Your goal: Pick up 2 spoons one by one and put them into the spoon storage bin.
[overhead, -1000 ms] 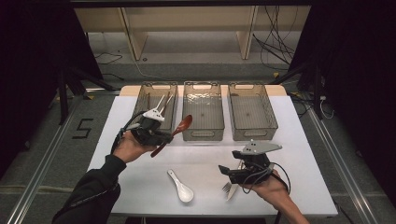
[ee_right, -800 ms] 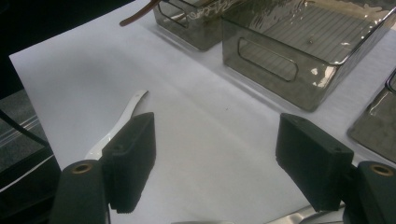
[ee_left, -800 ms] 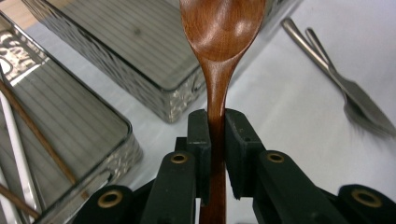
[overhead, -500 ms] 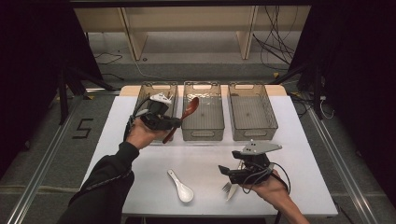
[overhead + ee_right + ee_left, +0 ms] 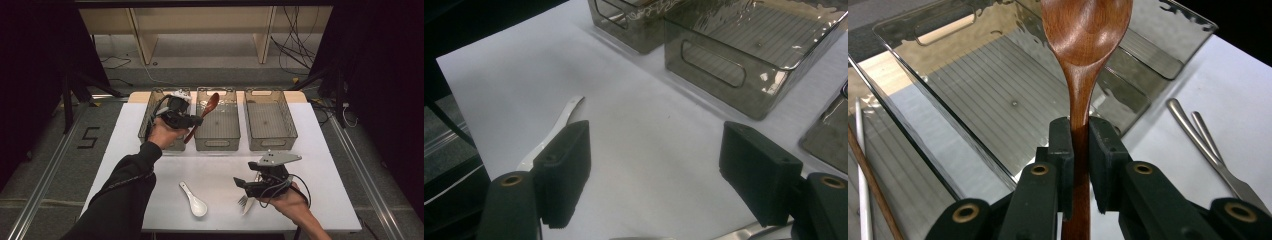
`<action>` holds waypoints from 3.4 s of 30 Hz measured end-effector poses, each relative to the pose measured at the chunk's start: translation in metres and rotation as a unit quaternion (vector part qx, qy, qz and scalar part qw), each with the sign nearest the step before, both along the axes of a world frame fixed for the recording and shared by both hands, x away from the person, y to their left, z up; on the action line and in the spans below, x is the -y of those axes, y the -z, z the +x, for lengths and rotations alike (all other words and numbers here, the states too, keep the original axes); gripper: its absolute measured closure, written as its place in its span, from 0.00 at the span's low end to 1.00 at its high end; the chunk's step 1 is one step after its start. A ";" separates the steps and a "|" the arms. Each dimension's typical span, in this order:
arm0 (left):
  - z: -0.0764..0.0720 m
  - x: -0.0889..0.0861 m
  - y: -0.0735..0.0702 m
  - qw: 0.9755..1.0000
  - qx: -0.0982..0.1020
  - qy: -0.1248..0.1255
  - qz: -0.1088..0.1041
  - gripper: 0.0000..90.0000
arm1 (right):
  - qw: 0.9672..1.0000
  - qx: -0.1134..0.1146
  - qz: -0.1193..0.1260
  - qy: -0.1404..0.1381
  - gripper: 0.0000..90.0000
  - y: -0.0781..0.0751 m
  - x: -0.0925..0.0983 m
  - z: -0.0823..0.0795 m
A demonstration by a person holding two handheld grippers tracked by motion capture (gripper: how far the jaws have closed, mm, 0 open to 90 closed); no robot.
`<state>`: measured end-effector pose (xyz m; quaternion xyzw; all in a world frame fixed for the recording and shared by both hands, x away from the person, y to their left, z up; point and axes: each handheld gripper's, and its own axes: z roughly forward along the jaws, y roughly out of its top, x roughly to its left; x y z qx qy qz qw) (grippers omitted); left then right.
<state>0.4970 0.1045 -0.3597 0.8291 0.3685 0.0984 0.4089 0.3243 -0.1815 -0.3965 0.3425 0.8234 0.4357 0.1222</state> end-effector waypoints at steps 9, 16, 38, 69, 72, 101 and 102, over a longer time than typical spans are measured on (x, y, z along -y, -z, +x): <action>0.017 0.002 0.006 1.000 -0.016 -0.017 -0.009 0.89 | 1.000 0.000 0.001 0.000 0.33 0.000 0.001 0.000; 0.017 0.003 0.003 1.000 -0.014 -0.018 -0.008 0.89 | 1.000 0.000 -0.001 -0.001 0.33 0.001 0.001 0.000; 0.039 0.025 0.006 0.999 -0.016 -0.040 -0.020 0.89 | 1.000 -0.002 0.001 -0.005 0.33 0.002 0.002 0.002; 0.006 -0.003 -0.006 0.998 -0.022 -0.029 -0.046 0.36 | 1.000 -0.004 -0.001 -0.008 0.33 0.002 -0.002 0.001; -0.004 -0.014 -0.006 0.998 -0.022 -0.030 -0.048 0.33 | 1.000 -0.004 -0.002 -0.008 0.33 0.002 -0.003 0.001; -0.084 -0.046 0.045 0.997 -0.035 0.055 0.031 0.30 | 1.000 -0.009 -0.005 -0.013 0.33 0.004 -0.007 0.001; -0.085 -0.045 0.049 0.997 -0.034 0.060 0.038 0.33 | 1.000 -0.008 -0.006 -0.013 0.33 0.004 -0.007 0.001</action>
